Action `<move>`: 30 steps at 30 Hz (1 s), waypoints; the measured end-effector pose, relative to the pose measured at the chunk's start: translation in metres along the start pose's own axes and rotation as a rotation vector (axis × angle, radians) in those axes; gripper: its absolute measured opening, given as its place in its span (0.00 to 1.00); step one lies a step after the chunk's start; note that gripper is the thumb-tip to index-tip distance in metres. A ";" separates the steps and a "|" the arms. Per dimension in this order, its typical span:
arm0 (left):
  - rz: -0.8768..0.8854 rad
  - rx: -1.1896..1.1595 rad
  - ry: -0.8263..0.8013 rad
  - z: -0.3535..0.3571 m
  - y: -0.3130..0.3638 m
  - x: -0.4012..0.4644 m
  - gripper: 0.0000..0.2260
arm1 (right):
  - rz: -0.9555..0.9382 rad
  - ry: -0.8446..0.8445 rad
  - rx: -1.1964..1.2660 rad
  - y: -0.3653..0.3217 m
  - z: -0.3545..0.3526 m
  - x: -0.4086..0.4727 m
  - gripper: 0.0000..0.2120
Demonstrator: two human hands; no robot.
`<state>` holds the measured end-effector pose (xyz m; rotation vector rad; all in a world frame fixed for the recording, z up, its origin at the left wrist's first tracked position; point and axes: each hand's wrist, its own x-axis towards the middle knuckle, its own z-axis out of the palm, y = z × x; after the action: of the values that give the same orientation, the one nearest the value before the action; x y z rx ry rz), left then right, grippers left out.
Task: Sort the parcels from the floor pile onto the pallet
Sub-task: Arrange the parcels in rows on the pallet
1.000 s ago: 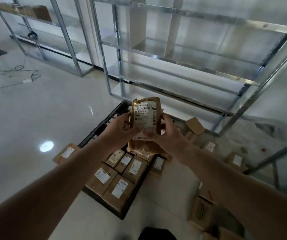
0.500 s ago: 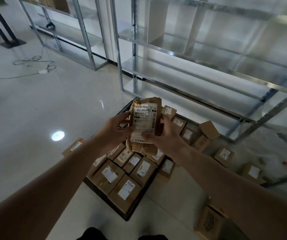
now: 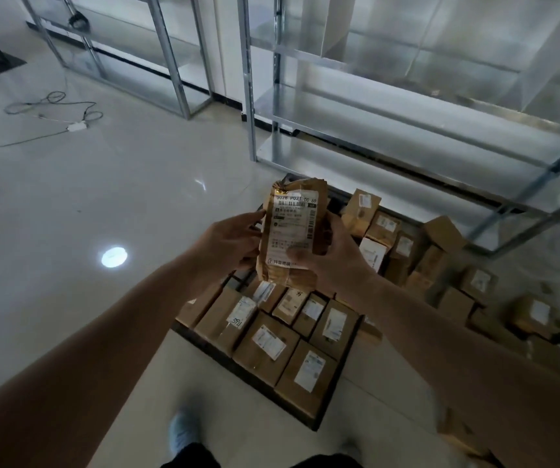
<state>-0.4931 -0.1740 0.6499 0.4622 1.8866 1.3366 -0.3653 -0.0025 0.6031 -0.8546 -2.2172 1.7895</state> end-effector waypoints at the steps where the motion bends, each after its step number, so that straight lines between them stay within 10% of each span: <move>1: -0.013 -0.004 -0.025 -0.024 -0.005 0.004 0.22 | 0.012 0.013 0.008 -0.004 0.021 0.005 0.35; 11: -0.085 0.075 -0.217 -0.177 -0.041 0.058 0.20 | 0.158 0.146 0.108 -0.030 0.169 0.047 0.36; 30: -0.231 0.068 -0.224 -0.192 -0.146 0.242 0.23 | 0.503 0.117 0.218 0.079 0.228 0.214 0.39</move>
<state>-0.7740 -0.1911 0.4563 0.3970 1.7442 1.0284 -0.6218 -0.0730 0.4209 -1.5200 -1.7962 2.0672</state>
